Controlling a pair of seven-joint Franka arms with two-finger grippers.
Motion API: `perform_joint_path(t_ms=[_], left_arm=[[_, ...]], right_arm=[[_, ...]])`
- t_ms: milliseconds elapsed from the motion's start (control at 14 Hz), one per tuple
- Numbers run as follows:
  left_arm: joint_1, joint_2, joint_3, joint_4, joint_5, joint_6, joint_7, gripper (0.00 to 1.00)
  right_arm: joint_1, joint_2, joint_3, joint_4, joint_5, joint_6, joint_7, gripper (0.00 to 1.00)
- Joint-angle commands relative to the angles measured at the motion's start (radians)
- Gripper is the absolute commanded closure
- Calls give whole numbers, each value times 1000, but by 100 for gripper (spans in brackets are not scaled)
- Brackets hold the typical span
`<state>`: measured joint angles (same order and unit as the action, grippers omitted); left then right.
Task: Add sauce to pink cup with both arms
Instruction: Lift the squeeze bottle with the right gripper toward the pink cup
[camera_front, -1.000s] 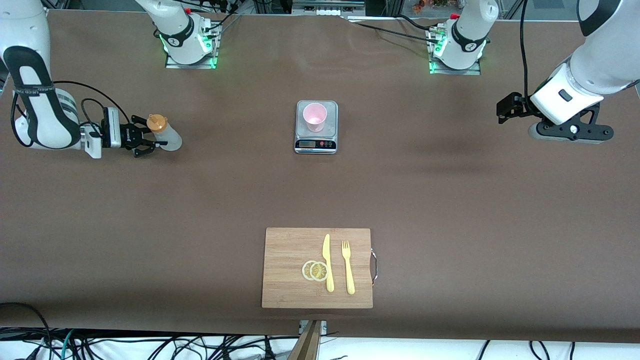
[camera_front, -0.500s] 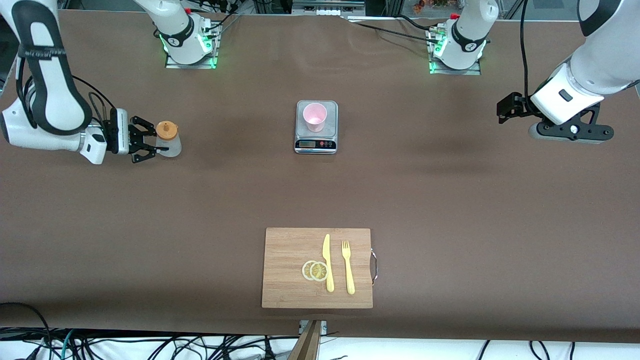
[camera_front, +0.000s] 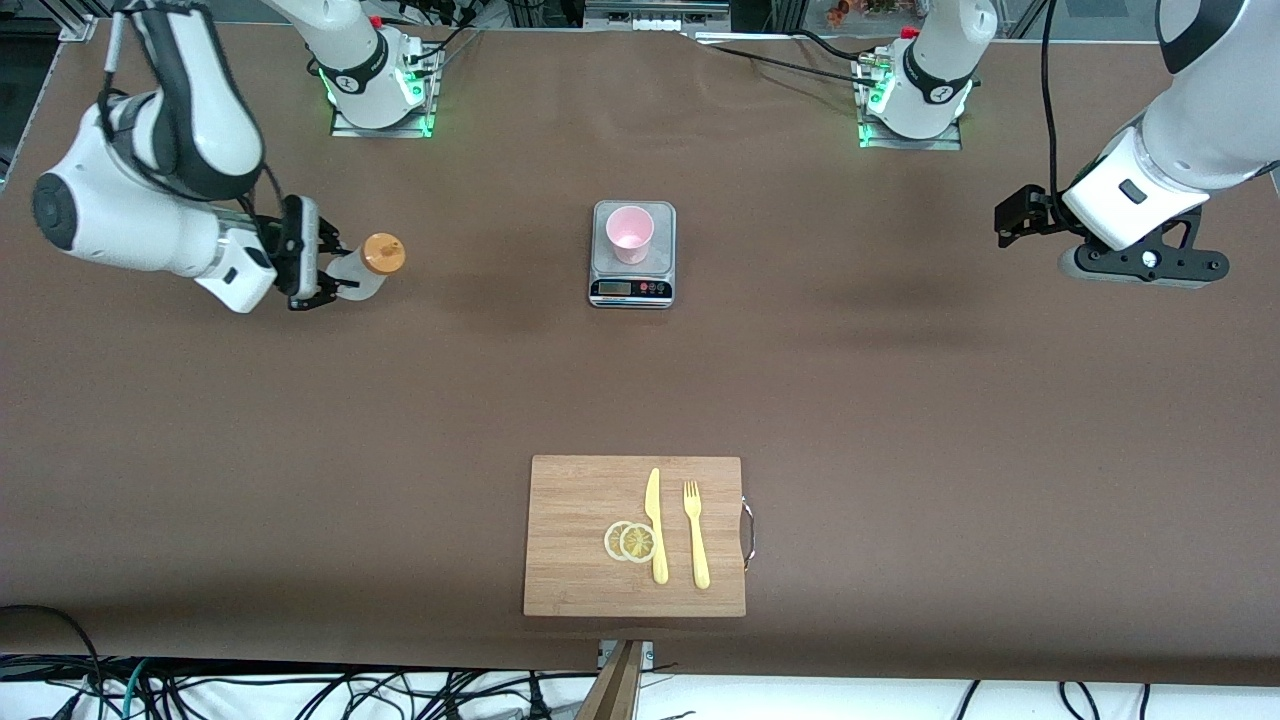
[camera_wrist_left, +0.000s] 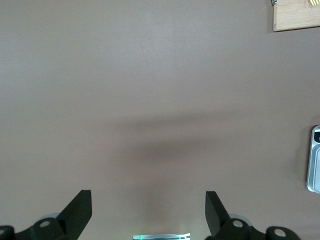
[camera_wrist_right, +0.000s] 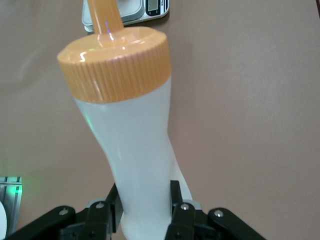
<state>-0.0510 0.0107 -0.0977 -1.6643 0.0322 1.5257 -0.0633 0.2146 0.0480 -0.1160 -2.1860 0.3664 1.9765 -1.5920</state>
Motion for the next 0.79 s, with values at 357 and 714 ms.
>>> perform_joint_path(t_ms=[357, 714], left_arm=[[11, 14, -2, 31, -11, -25, 10, 0], [10, 14, -4, 31, -11, -33, 11, 0]], right_arm=[[176, -36, 90, -15, -240, 100, 398, 73], [247, -31, 174, -4, -351, 96, 594, 73]])
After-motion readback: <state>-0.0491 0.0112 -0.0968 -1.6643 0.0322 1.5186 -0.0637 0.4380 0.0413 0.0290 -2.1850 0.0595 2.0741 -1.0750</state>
